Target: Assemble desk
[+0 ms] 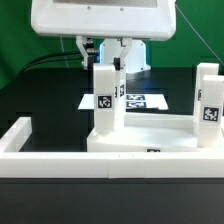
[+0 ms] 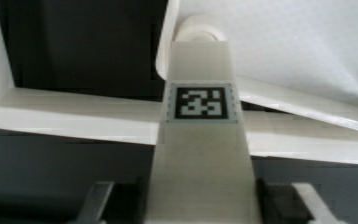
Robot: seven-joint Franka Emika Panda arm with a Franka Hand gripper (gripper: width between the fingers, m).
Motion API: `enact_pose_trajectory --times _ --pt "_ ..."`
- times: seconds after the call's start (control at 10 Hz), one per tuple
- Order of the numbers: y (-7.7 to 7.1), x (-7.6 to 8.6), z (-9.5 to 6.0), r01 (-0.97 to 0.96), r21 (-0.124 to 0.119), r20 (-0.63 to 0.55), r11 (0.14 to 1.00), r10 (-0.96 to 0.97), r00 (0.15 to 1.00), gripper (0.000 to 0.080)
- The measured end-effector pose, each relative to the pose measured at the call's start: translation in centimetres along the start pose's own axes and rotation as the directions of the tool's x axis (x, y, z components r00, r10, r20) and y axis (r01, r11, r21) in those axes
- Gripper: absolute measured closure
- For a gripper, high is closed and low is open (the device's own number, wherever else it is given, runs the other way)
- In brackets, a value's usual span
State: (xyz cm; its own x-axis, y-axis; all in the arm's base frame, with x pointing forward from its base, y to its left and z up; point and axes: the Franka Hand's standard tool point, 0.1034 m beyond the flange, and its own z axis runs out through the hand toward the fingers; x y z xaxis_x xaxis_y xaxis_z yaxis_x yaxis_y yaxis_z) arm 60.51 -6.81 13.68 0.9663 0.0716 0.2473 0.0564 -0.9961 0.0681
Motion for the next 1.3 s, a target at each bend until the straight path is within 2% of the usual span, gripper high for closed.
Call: enact_pose_trajectory --times 0.5,1.3 --pt "0.08 0.02 0.08 0.003 -0.013 -0.029 1.0 -0.003 1.0 0.0511" --pt "0.15 0.01 0.11 -0.005 -0.01 -0.028 1.0 0.005 1.0 0.0511"
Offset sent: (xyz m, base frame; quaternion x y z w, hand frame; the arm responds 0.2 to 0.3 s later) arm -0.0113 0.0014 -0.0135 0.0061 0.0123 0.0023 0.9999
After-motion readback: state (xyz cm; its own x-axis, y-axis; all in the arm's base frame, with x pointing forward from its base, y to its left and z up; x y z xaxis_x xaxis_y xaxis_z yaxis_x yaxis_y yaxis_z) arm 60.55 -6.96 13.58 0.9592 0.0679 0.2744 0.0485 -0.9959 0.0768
